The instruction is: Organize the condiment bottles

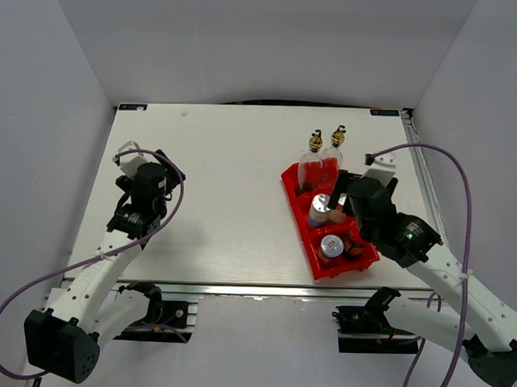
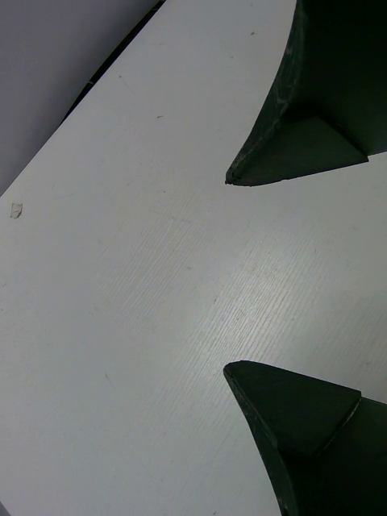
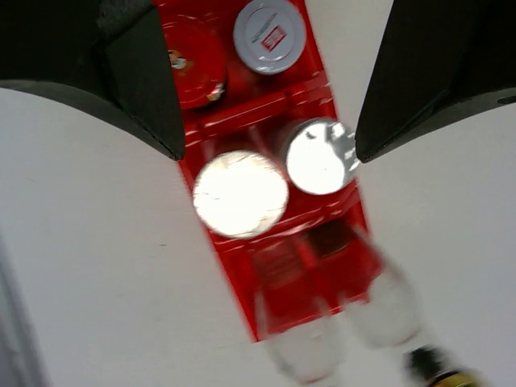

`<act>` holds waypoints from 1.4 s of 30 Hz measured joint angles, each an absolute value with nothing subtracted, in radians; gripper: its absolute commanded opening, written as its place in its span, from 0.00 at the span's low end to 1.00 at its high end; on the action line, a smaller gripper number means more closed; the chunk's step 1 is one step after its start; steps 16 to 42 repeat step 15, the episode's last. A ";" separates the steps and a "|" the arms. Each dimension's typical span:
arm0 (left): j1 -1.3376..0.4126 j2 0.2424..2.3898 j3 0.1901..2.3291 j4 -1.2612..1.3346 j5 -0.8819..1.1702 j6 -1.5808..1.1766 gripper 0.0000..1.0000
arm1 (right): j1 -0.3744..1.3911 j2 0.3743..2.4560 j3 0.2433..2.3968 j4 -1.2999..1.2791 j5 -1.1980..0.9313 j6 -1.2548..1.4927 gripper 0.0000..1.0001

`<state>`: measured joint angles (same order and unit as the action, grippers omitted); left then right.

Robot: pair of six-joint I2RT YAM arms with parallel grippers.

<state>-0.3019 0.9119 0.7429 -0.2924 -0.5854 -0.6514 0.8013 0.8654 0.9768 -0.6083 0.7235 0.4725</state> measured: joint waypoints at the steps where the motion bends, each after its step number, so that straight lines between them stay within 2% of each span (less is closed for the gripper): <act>1: -0.302 0.912 0.743 -0.292 -0.587 -0.651 0.98 | 0.776 0.861 0.979 -0.627 0.763 0.489 0.89; 8: -0.302 0.900 0.743 -0.291 -0.605 -0.636 0.98 | 0.436 0.767 0.889 -0.650 0.850 0.488 0.89; 11: -0.302 0.900 0.743 -0.291 -0.618 -0.628 0.98 | 0.290 0.778 0.838 -0.631 0.787 0.470 0.89; 14: -0.302 0.900 0.743 -0.291 -0.625 -0.621 0.98 | 0.221 0.815 0.801 -0.593 0.710 0.454 0.89; 42: -0.302 0.900 0.743 -0.291 -0.628 -0.620 0.98 | 0.214 0.825 0.789 -0.580 0.686 0.450 0.89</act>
